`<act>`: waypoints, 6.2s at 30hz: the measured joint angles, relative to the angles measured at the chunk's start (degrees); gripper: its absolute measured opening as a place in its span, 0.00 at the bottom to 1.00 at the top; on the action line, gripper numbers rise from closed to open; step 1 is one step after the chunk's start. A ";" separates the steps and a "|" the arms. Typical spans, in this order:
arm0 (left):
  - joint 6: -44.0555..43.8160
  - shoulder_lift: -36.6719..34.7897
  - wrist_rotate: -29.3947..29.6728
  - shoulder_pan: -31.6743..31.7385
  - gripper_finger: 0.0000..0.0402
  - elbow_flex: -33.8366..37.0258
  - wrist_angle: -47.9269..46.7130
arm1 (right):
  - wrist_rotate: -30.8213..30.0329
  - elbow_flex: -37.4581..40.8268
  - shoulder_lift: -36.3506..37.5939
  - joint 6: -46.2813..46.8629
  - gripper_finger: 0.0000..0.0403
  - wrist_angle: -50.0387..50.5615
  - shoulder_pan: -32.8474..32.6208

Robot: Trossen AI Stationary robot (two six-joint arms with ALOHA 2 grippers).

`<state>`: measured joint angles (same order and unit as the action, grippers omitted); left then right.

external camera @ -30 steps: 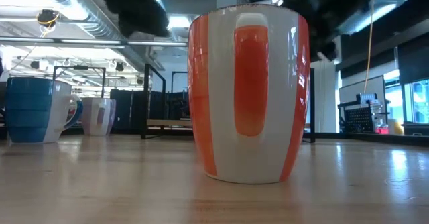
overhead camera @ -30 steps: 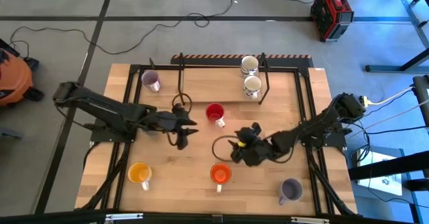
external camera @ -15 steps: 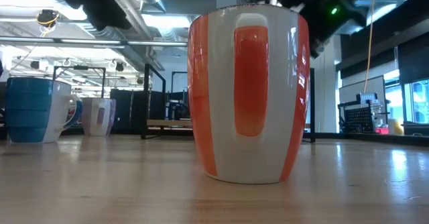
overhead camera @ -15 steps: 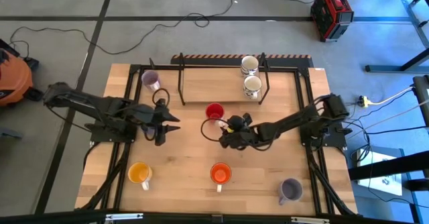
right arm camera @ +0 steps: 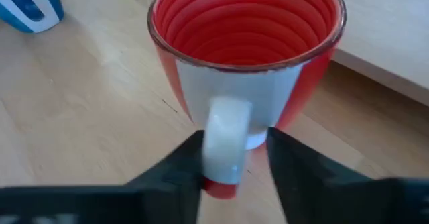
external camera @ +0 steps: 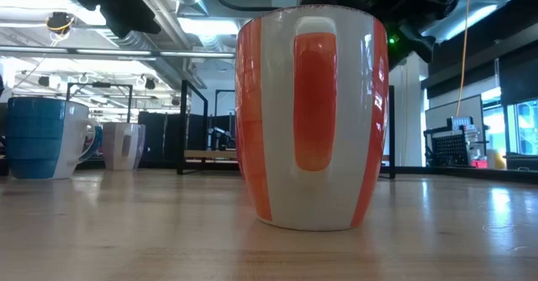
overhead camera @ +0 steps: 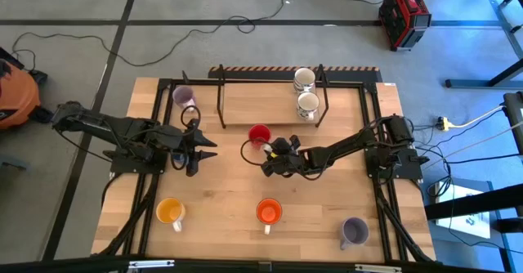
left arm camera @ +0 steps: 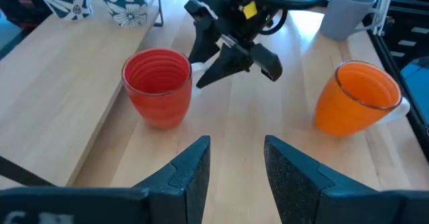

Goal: Place coffee mugs
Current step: Put the red mug on the shelf

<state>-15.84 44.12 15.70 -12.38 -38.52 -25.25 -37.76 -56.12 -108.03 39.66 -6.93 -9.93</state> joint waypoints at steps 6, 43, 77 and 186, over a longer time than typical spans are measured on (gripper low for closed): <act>0.09 0.00 0.18 0.00 0.34 0.00 0.02 | 1.95 -0.01 0.00 -1.38 0.08 -0.04 -0.13; 1.44 -0.02 -0.15 0.00 0.34 -0.04 0.13 | -14.02 -30.29 -0.75 14.32 0.08 36.91 12.33; 1.40 0.00 1.33 0.00 0.34 -0.07 0.50 | -6.47 -30.32 -2.97 12.90 0.08 38.44 23.71; 1.46 0.00 2.91 -0.02 0.34 -0.07 1.94 | 5.17 -41.76 -6.42 -14.66 0.35 44.95 27.18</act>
<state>-14.38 44.12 18.62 -12.40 -38.59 -23.31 -32.59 -97.88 -114.45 25.00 38.02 17.25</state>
